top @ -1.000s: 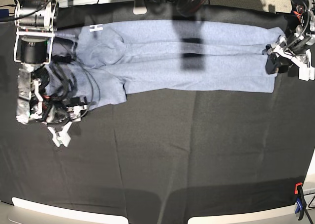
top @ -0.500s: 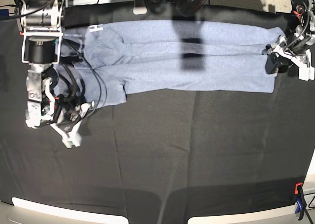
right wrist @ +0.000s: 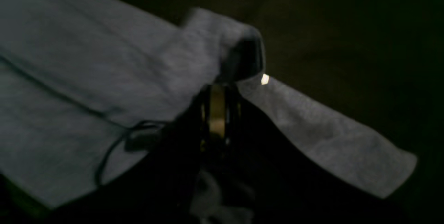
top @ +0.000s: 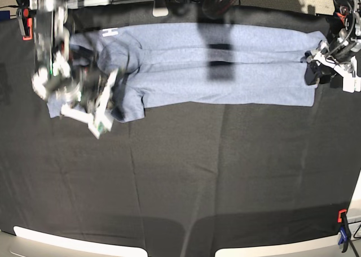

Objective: Layout the t-shirt on the table in an organized manner, then fold the t-shirt properly
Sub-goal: 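Release the folded edge and smooth the fold with the right gripper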

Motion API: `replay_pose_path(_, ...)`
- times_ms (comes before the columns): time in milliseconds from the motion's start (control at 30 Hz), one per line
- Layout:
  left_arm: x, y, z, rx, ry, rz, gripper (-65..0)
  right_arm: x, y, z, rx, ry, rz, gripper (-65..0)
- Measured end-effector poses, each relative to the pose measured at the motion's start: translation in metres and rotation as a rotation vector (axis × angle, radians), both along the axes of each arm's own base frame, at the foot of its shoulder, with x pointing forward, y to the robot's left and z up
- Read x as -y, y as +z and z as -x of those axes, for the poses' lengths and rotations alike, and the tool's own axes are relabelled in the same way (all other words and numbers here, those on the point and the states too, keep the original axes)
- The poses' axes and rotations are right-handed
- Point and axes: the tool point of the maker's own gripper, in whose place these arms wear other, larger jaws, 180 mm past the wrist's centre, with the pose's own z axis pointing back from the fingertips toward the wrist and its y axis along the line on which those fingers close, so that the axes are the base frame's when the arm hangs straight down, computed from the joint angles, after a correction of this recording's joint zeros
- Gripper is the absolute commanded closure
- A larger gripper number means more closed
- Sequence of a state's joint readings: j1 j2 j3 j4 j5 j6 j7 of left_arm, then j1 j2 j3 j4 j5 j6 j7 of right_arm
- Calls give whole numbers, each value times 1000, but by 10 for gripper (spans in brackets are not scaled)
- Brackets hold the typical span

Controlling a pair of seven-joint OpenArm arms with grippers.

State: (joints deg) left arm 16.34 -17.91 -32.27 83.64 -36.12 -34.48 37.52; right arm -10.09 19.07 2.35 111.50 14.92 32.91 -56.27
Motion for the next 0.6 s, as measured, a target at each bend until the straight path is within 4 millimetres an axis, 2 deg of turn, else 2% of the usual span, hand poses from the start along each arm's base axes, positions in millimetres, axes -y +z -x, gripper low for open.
replay_pose_path(67,0,0,0,0,0,0,-282,-6,-1,17,-8,16,-8,0)
replay_pose_path(200,0,0,0,0,0,0,-282,-10,-21,58,-97,28,-17,0)
replay_pose_path(367,0,0,0,1,0,0,-282,-15,-35,87,-147,28,-54,0)
replay_pose_path(433,0,0,0,0,0,-1,-282,-16,-38,94,-166,30,-55,0)
replay_pose_path(600,0,0,0,1,0,0,-282,-16,-37,93,-164,31,-56,-8)
